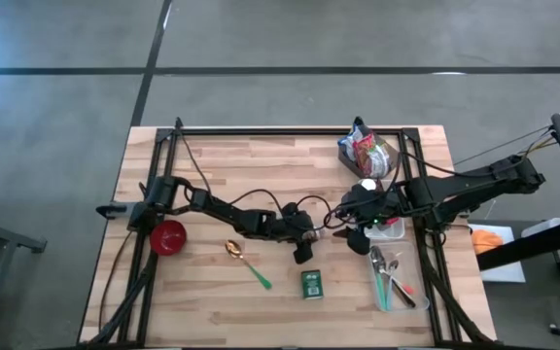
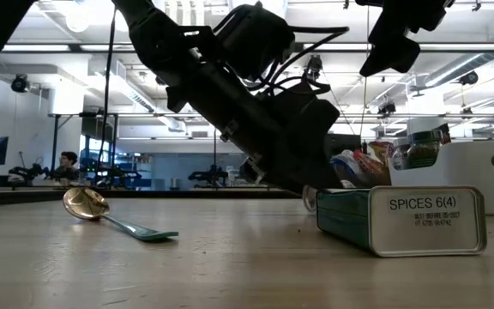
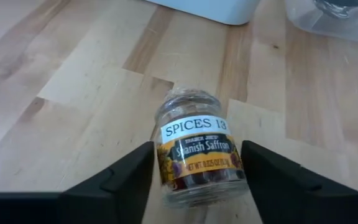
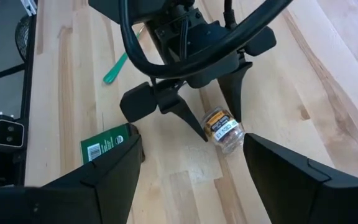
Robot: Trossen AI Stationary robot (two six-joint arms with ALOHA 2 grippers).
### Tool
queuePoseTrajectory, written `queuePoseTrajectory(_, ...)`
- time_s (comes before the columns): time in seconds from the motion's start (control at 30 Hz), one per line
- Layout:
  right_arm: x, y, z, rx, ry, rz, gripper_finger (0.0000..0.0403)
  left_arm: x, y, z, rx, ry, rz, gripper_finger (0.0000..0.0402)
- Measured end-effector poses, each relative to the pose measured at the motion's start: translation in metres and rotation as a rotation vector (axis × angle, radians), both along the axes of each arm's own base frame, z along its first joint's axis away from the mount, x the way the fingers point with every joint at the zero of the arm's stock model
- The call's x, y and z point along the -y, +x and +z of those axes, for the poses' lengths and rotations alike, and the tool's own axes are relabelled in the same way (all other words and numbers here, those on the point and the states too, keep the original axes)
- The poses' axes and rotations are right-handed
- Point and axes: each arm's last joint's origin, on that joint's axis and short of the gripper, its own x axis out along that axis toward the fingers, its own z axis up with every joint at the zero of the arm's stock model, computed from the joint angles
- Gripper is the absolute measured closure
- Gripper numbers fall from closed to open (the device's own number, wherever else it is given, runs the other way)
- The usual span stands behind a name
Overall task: Pick & Place Food Item
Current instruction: Put the brown seasoning bottle into the white bin
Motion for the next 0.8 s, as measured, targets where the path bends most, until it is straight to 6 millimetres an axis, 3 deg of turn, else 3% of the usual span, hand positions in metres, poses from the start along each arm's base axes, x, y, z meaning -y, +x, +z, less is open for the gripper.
queuePoseTrajectory(0.27, 0.0000, 0.0001, 0.0001, 0.001, 0.007, -0.009, 0.0126, 0.0002, 0.0000, -0.0031, -0.017, 0.004, -0.033, 0.0234)
queuePoseTrajectory(0.8, -0.0002, 0.0000, 0.0002, 0.000, 0.011, -0.004, 0.0126, 0.0048, -0.0001, -0.0034, -0.031, -0.116, -0.138, 0.0235)
